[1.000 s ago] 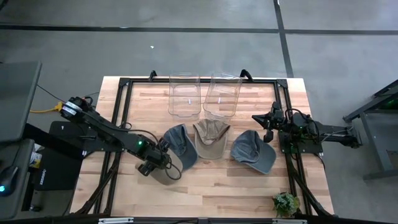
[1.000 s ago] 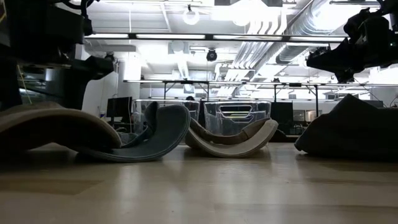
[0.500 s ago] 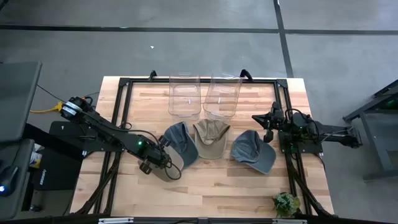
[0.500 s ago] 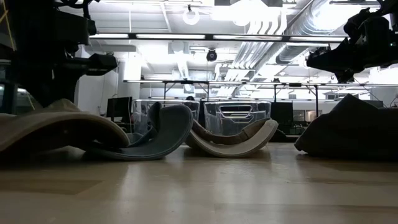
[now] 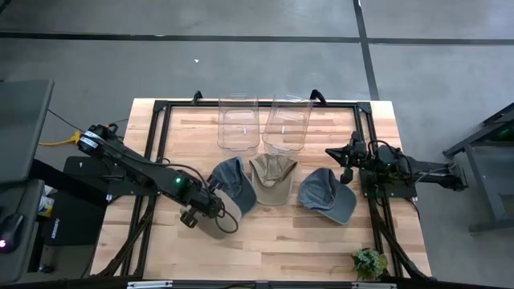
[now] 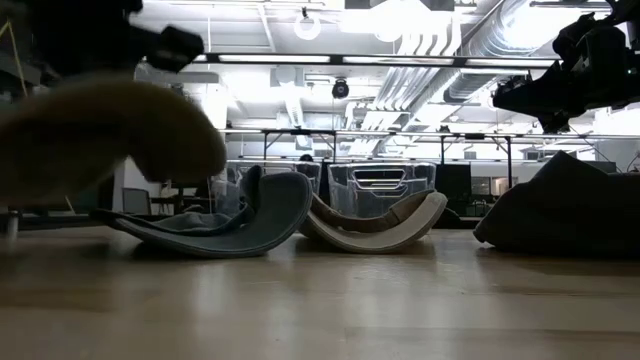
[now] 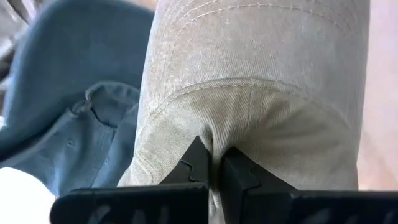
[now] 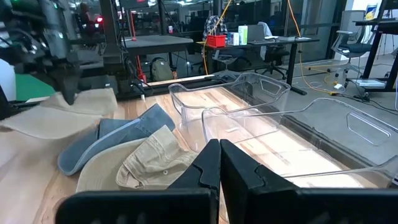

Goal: Pick & Place hat
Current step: Put the left brown cap into the left transparent bin

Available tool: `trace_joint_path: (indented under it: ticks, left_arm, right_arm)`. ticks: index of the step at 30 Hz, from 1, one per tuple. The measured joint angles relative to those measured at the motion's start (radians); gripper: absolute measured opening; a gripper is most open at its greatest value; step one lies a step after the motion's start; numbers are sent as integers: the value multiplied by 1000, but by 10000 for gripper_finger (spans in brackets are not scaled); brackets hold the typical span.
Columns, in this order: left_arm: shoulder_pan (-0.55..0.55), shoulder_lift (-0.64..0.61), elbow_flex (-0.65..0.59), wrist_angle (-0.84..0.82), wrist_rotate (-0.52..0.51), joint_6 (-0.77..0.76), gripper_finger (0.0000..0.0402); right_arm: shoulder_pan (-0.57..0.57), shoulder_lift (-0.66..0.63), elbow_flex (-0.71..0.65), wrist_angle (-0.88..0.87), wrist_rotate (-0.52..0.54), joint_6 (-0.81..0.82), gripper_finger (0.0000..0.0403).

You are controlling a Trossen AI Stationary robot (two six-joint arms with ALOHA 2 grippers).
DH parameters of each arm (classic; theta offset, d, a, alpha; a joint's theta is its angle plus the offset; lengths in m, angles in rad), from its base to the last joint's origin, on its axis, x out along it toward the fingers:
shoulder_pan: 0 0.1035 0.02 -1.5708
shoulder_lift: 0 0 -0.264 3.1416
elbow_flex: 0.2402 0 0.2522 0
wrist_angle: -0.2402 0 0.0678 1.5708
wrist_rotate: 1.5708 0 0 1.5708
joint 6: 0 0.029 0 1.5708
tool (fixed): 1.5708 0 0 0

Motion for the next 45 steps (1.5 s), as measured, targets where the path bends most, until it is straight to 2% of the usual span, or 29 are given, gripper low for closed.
trace_joint_path:
  ticks: [11,26,30,35,39,45]
  left_arm:
    - [0,0,147,-101,-4,1,0]
    - [0,0,163,-118,-33,7,0]
    - [0,0,163,-110,-85,-20,0]
    - [1,0,163,-72,-157,-142,0]
    - [1,0,163,-26,-258,-366,0]
    - [2,0,163,7,-334,-684,0]
  right_arm:
    - [0,0,0,3,0,0,0]
    - [0,0,0,4,0,0,0]
    - [0,0,0,4,0,0,0]
    - [0,0,0,4,0,0,0]
    - [0,0,0,4,0,0,0]
    - [0,0,0,4,0,0,0]
